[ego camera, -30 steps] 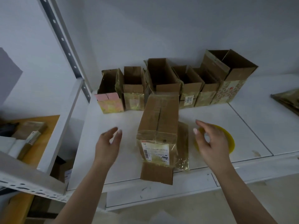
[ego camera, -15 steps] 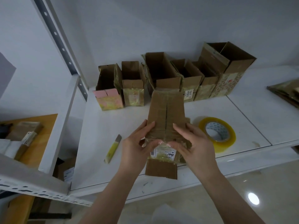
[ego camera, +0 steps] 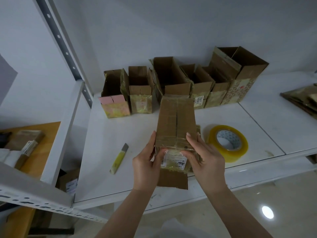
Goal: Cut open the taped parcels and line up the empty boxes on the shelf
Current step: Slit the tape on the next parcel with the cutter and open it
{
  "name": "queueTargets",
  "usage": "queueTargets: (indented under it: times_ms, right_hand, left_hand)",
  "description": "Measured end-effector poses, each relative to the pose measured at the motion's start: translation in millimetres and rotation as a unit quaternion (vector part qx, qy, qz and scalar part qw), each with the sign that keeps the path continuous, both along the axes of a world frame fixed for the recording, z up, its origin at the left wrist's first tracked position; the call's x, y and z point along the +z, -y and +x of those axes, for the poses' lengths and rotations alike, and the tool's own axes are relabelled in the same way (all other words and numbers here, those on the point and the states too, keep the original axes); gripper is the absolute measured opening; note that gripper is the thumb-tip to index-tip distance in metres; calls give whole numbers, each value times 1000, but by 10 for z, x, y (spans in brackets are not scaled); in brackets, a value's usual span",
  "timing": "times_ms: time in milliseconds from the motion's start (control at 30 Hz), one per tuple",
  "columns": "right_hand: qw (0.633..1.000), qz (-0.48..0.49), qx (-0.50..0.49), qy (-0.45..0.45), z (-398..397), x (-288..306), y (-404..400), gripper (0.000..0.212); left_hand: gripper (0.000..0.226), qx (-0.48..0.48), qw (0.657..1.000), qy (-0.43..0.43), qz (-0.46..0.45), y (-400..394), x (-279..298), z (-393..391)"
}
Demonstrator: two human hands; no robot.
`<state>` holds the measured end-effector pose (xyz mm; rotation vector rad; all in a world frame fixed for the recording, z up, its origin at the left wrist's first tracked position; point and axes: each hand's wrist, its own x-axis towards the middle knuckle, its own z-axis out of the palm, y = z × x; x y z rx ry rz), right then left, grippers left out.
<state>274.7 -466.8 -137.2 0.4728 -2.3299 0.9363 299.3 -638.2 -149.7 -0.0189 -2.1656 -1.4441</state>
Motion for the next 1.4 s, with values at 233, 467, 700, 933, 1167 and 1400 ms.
queueTargets:
  times_ms: [233, 467, 700, 933, 1167, 1400]
  right_hand:
    - [996, -78, 39, 33, 30, -19, 17, 49]
    - [981, -159, 62, 96, 55, 199, -82, 50]
    - [952, -212, 100, 199, 33, 712, -347, 45]
    - [922, -275, 142, 231, 98, 958, -411, 51]
    - [926, -274, 126, 227, 124, 977, -415, 51]
    - [928, -273, 136, 213, 147, 901, -400, 51]
  left_hand:
    - [59, -5, 1000, 10, 17, -20, -23, -15]
    - [66, -44, 998, 30, 46, -87, 225, 33]
    - [46, -79, 995, -1, 66, -73, 591, 19]
    - [57, -134, 991, -26, 2, -260, 803, 9]
    - [43, -67, 995, -6, -68, -353, 912, 19]
    - [42, -106, 993, -31, -47, -221, 886, 32]
